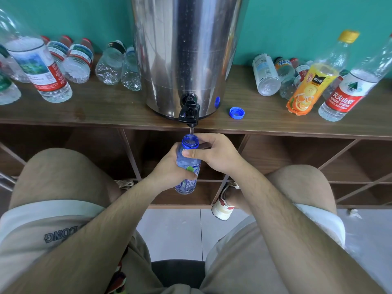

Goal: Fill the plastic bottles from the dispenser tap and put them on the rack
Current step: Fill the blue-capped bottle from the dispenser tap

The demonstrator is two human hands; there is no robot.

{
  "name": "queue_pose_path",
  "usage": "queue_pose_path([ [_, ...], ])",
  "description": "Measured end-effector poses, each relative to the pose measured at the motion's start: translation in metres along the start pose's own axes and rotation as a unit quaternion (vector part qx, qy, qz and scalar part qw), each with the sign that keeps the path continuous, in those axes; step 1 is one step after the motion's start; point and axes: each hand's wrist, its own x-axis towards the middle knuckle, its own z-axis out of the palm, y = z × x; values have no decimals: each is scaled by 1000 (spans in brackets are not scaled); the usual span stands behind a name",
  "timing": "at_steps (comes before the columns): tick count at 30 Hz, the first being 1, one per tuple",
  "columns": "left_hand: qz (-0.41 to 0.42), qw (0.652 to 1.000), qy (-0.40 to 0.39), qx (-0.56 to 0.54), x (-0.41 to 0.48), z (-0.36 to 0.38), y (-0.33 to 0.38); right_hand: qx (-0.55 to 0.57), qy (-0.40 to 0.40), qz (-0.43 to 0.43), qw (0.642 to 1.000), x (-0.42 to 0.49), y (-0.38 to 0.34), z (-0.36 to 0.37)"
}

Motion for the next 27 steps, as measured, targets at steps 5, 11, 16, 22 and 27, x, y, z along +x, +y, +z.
queue_pose_path([
  [5,4,1000,2,-4,0,-1,0,1,0,-4,1000,1,1,0],
  [11,5,1000,4,9,0,0,0,3,4,-8,1000,0,1,1],
  [16,-2,1000,3,-6,-2,0,0,16,9,-14,1000,0,1,1],
  [22,-2,1000,4,-5,-3,0,4,5,8,-10,1000,1,3,2],
  [27,-1,1000,1,-7,-2,0,1,6,7,-13,1000,1,3,2],
])
